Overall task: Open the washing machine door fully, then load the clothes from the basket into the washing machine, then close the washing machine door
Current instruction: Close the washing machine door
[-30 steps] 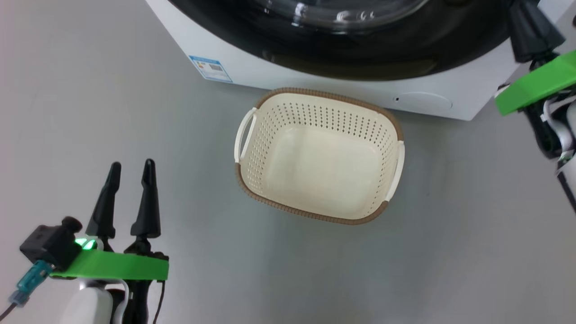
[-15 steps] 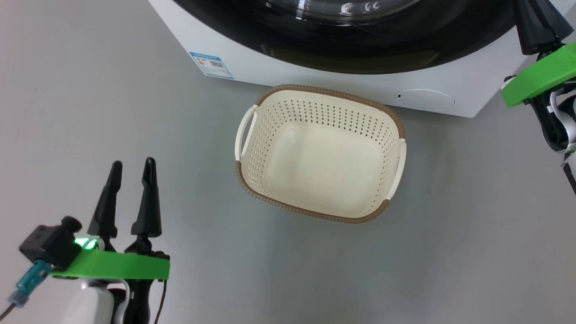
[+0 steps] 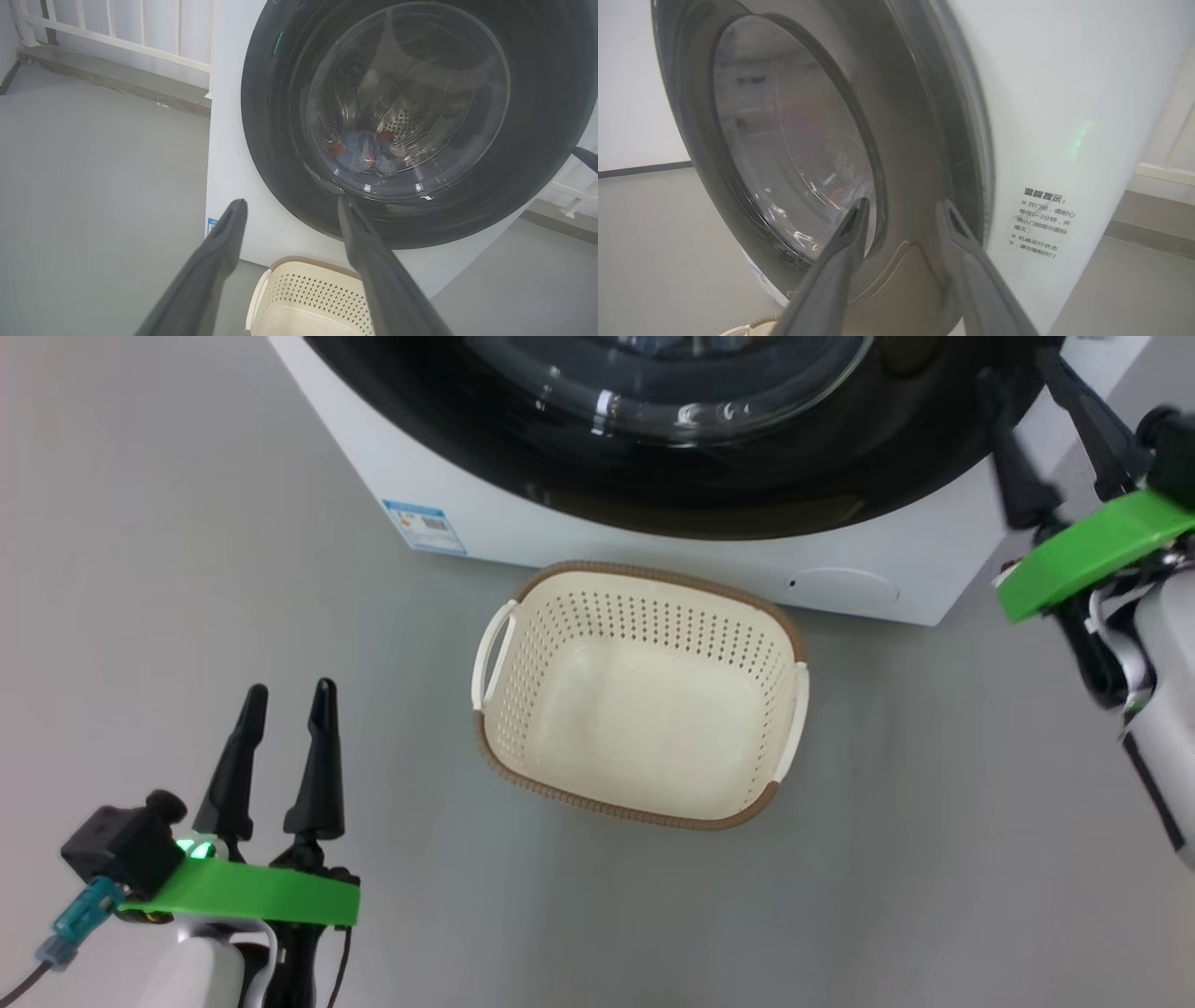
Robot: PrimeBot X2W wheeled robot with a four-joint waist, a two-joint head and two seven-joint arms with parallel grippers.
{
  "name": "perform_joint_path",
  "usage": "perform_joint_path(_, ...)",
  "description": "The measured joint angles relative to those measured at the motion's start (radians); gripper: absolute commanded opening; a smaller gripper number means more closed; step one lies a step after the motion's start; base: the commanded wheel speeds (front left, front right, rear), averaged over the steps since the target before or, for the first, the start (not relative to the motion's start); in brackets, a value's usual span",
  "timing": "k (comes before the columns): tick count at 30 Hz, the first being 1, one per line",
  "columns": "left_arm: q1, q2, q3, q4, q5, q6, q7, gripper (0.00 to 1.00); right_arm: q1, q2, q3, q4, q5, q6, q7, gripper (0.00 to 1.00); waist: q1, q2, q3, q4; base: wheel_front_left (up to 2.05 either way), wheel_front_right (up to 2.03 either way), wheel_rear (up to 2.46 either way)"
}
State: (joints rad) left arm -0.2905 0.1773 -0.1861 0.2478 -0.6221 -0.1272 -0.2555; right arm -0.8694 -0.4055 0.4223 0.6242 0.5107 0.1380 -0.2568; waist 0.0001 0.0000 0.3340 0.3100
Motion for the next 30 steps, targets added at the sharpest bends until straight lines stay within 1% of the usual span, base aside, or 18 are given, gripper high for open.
perform_joint_path(7, 0.011, 0.026, -0.006, 0.017, 0.004, 0.0, 0.0, 1.0, 0.084, 0.015, 0.009, -0.032, 0.026, 0.0, 0.0, 1.0, 0.0, 0.0, -0.061, -0.042, 0.0, 0.0, 0.0)
perform_joint_path(16, 0.049, 0.037, -0.003, 0.029, 0.054, 0.005, 0.0, 1.0, 0.212, 0.038, -0.015, -0.088, 0.015, 0.0, 0.0, 1.0, 0.0, 0.0, -0.139, -0.131, 0.0, 0.0, 0.0)
perform_joint_path(20, 0.062, 0.037, -0.002, 0.03, 0.055, 0.013, 0.0, 1.0, 0.277, 0.06, -0.044, -0.122, 0.012, 0.0, 0.0, 1.0, 0.0, 0.0, -0.177, -0.171, 0.0, 0.0, 0.0)
perform_joint_path(30, 0.117, 0.029, 0.012, 0.011, 0.05, 0.014, 0.0, 1.0, 0.401, 0.086, -0.126, -0.203, -0.011, 0.0, 0.0, 1.0, 0.0, 0.0, -0.252, -0.264, 0.0, 0.0, 0.0)
